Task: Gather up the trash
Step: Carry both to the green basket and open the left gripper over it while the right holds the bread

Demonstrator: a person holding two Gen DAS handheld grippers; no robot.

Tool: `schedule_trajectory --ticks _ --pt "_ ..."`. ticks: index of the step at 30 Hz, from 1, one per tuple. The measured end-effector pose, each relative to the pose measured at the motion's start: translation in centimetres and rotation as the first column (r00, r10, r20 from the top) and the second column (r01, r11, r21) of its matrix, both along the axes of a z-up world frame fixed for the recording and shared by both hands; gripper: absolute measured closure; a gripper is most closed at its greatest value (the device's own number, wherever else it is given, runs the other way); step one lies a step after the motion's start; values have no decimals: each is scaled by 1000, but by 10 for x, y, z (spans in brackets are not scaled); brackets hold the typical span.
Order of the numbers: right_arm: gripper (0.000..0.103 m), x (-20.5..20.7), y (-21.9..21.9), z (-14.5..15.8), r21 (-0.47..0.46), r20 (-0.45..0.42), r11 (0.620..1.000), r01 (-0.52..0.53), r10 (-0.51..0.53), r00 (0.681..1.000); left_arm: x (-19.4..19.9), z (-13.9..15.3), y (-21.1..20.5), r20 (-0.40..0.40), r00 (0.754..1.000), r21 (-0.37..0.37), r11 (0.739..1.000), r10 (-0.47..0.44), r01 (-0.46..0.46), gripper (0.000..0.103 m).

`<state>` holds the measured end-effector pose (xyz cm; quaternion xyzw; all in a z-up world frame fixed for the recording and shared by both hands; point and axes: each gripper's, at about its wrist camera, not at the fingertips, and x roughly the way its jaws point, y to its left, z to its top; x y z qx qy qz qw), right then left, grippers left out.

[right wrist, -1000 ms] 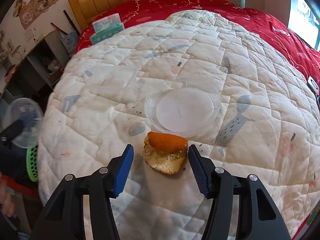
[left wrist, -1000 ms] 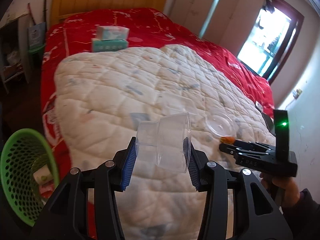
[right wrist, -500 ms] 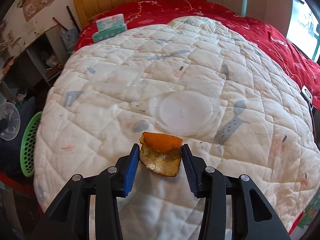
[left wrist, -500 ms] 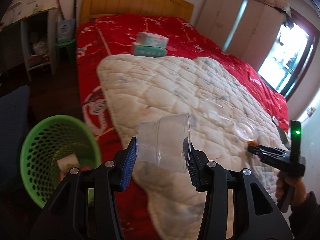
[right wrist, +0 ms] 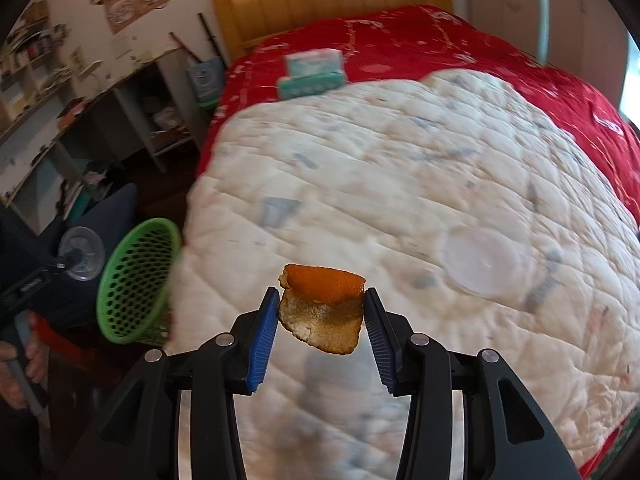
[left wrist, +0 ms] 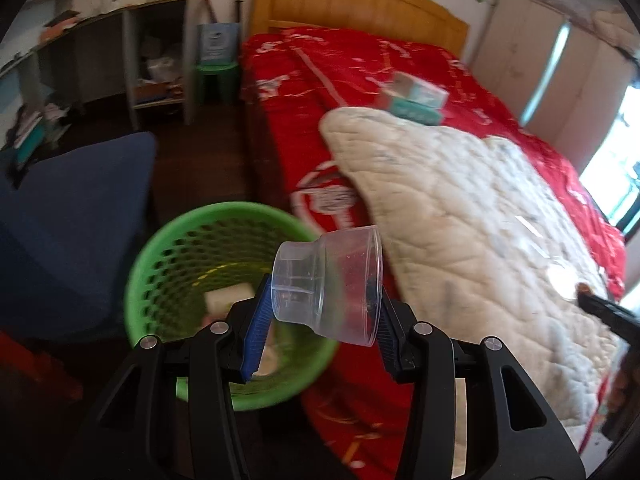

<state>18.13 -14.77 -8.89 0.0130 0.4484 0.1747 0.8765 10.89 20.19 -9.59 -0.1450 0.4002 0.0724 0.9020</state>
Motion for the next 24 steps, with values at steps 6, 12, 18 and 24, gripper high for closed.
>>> schedule_trajectory --ticks 6,12,18,24 --pt "61 -4 40 12 6 14 997 -74 74 997 0 -19 34 -59 996 -4 998 59 -60 57" --pt "61 -7 72 15 7 14 991 -130 130 991 0 -33 50 -90 992 -23 996 87 -90 51" --pt "61 -8 95 12 2 5 985 -173 173 985 -7 -40 61 -101 988 -41 991 120 -125 43" --pt "61 -9 113 10 2 -3 978 -211 211 978 -25 -34 66 -81 986 -59 987 144 -149 43"
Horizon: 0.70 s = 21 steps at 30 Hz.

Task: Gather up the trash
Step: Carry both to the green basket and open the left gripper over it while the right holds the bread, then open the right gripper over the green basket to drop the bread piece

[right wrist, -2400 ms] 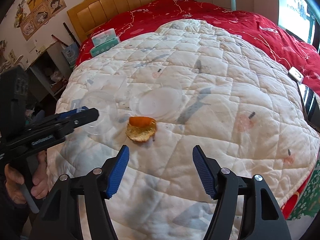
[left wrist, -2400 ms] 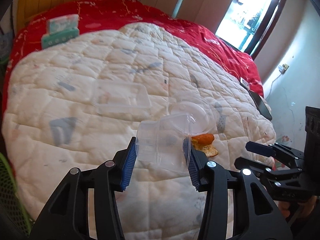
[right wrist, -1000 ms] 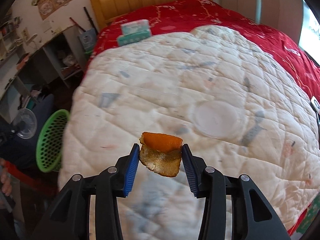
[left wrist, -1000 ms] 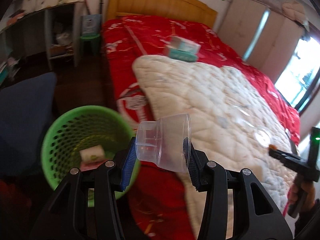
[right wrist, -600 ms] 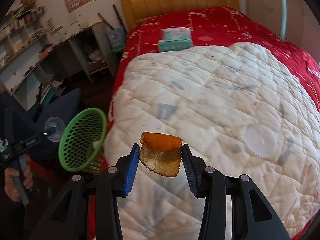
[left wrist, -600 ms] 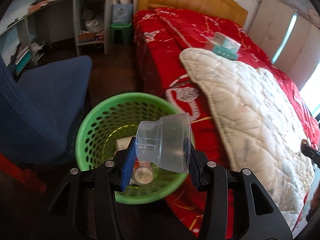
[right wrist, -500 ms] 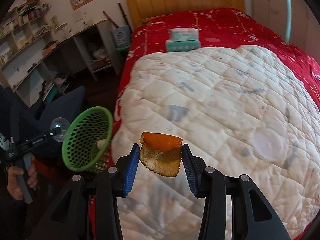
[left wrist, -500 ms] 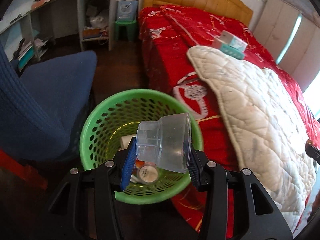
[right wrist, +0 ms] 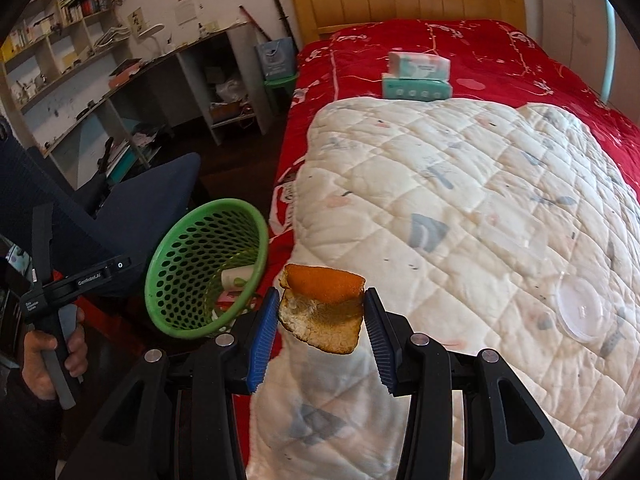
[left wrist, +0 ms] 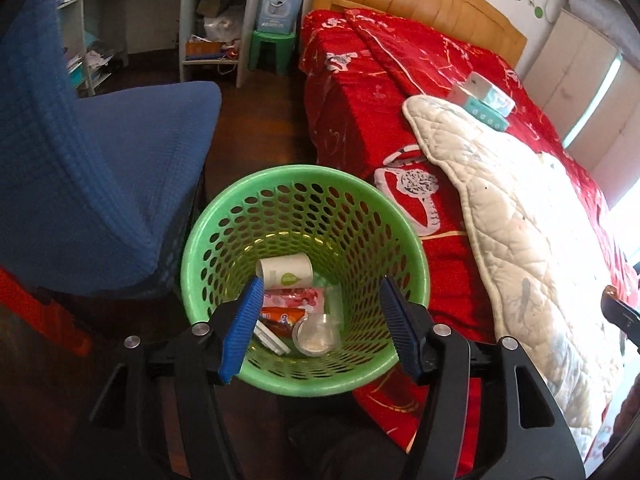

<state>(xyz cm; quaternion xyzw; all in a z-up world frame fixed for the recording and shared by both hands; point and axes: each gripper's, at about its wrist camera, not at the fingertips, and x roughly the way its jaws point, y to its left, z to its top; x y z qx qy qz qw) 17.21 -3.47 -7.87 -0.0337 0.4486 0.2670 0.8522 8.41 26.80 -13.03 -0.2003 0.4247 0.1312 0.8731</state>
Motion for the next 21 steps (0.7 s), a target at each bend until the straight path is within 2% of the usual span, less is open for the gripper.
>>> schedule_trajectory --ticks 9,21 --pt "61 1 43 -2 4 -7 997 -78 78 997 -32 14 3 27 999 40 998 37 -39 40" --pt "61 0 130 -22 11 -50 979 -203 203 978 -65 25 20 51 995 55 994 90 -93 38"
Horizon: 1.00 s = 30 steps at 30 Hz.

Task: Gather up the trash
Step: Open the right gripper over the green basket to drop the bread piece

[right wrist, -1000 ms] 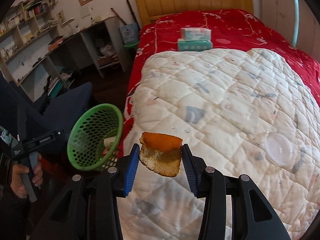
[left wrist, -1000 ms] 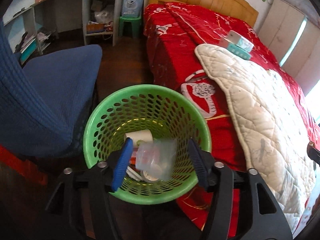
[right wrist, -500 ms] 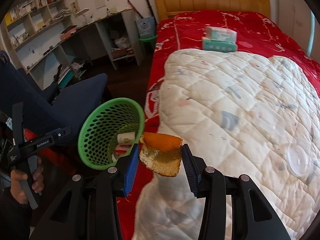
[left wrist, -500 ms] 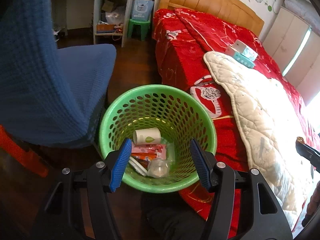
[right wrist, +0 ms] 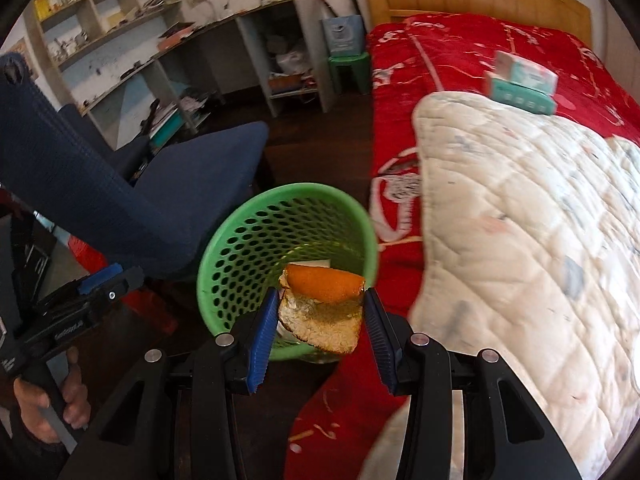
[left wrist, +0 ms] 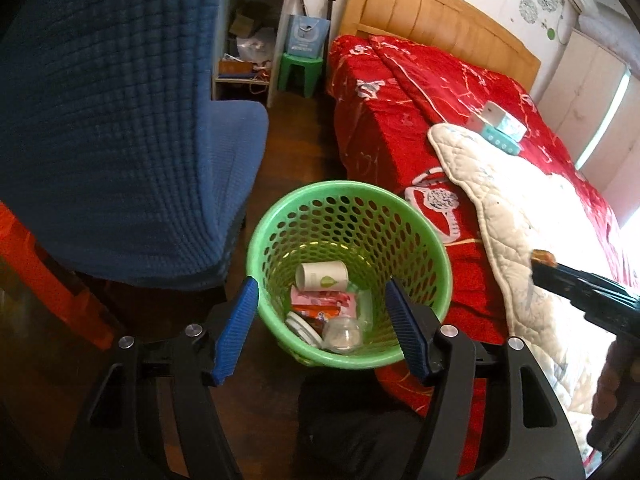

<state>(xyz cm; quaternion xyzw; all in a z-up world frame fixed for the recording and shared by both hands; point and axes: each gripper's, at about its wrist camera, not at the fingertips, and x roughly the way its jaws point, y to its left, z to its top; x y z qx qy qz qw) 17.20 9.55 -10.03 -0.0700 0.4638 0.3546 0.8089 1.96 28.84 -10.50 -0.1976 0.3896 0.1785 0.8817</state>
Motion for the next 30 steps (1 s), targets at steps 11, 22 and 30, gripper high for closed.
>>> schedule_trajectory --ticks 11,22,30 --pt "60 0 57 -11 -9 -6 999 -52 52 999 -12 -2 11 8 1000 -21 1000 24 -24 37" --pt "50 0 58 -4 26 16 999 -39 39 999 -10 -6 8 7 1000 -36 999 19 -19 37" --pt "43 0 13 9 36 33 999 13 -14 999 -3 -1 -7 14 1000 -30 999 -15 15 37"
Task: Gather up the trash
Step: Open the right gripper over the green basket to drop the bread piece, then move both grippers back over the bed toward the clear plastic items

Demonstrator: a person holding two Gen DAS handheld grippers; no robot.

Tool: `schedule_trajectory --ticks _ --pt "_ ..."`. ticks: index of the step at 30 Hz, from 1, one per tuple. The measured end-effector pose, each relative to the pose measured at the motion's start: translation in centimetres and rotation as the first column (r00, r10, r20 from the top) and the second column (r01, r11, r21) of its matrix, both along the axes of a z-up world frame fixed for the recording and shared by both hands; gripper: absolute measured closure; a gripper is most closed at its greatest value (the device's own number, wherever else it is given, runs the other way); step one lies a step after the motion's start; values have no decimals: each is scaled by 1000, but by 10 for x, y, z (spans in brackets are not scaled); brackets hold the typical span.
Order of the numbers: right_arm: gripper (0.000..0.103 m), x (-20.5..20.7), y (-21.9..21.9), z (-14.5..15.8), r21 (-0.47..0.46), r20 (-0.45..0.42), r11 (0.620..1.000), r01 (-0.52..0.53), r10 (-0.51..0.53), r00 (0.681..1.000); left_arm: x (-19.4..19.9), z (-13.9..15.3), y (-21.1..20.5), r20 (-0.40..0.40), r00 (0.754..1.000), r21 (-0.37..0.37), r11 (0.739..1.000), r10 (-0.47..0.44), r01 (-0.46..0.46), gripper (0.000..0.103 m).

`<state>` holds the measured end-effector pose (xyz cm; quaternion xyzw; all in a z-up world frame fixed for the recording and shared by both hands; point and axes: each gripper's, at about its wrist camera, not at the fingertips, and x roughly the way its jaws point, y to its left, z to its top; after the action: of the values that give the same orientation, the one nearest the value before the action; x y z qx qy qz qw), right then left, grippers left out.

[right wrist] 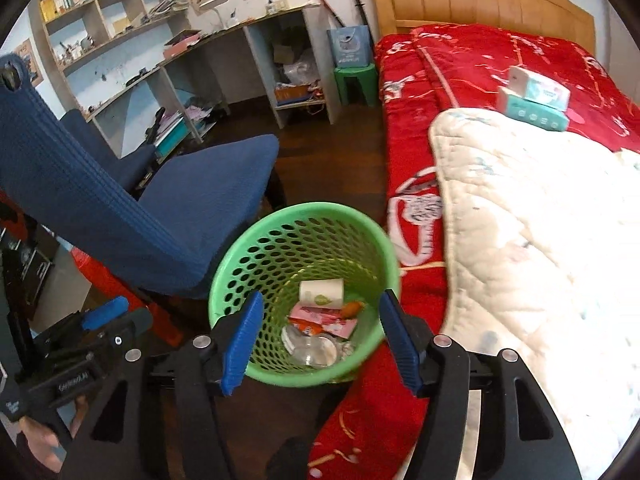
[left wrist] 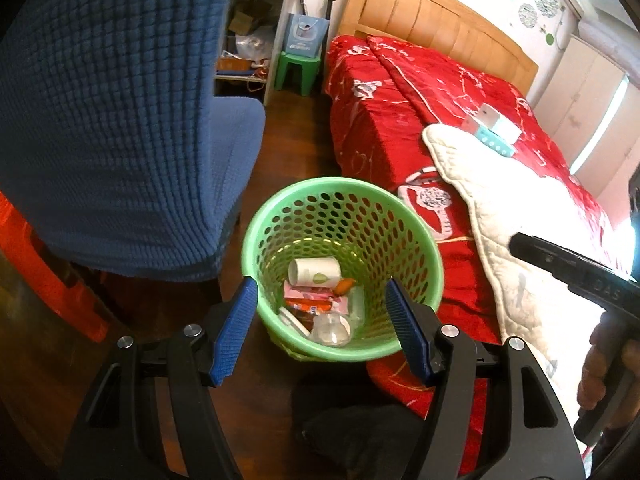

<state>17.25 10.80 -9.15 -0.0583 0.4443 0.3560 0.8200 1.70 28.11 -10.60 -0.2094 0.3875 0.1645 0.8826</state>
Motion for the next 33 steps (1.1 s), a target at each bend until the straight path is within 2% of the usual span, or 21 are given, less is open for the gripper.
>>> schedule_trajectory --ticks 8,15,18,25,30,33 --pt "33 4 -71 8 -7 25 994 112 -112 993 13 5 -27 2 998 6 998 -58 58 34" --pt "27 13 -148 9 -31 41 968 248 -247 968 28 8 -55 0 993 7 993 -119 119 32" --pt "25 19 -182 10 -41 56 948 315 -312 948 34 10 -65 -2 990 12 990 -143 143 31" --pt "13 35 -260 8 -99 109 881 463 -452 885 50 15 -90 -1 980 16 980 -197 197 29" --pt "12 50 -312 -4 -164 123 822 546 -532 838 67 18 -106 -2 973 2 973 -232 232 29" --pt "11 56 -334 -12 -194 123 802 565 -551 825 80 19 -119 -3 966 7 966 -258 258 28"
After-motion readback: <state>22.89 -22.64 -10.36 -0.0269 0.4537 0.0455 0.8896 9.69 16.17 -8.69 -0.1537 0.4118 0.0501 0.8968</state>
